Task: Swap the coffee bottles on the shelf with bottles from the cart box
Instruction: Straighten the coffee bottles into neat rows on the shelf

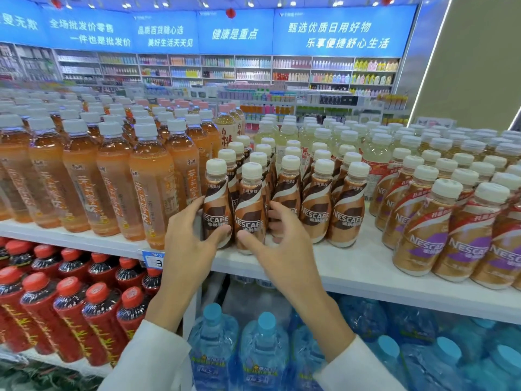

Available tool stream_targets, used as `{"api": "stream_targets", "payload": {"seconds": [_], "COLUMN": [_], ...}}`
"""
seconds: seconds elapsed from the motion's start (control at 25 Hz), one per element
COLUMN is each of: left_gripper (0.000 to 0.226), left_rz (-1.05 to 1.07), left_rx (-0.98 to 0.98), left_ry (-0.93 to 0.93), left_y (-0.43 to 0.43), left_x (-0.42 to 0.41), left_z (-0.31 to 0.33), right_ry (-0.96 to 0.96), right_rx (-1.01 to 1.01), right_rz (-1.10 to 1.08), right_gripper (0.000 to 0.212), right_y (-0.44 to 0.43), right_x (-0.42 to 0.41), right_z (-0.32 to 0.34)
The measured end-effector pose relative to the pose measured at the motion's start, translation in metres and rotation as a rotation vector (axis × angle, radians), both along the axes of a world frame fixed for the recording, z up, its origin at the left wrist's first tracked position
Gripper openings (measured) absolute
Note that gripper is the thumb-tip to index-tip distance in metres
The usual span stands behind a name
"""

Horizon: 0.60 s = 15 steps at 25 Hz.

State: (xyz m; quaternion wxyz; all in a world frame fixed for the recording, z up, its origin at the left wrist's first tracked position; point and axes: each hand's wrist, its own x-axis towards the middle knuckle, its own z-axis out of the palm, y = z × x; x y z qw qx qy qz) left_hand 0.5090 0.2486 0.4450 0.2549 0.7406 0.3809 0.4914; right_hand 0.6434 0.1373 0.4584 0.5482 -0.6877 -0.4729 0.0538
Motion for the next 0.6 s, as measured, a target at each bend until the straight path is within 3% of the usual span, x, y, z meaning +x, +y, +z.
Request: {"api": "stream_targets", "payload": {"seconds": [0.6], "left_gripper": [0.073], "left_rz": [-0.044], "left_rx": [0.036], "left_ry": [-0.009], "left_y": [0.002], "left_x": [-0.006], "left_z": [-0.006], "right_ry": [-0.018], "right_rx": [0.071], "right_rz": [-0.119], "right_gripper": [0.072], "right_y": [0.026], "right_x": [-0.015], "right_z": [-0.022]}}
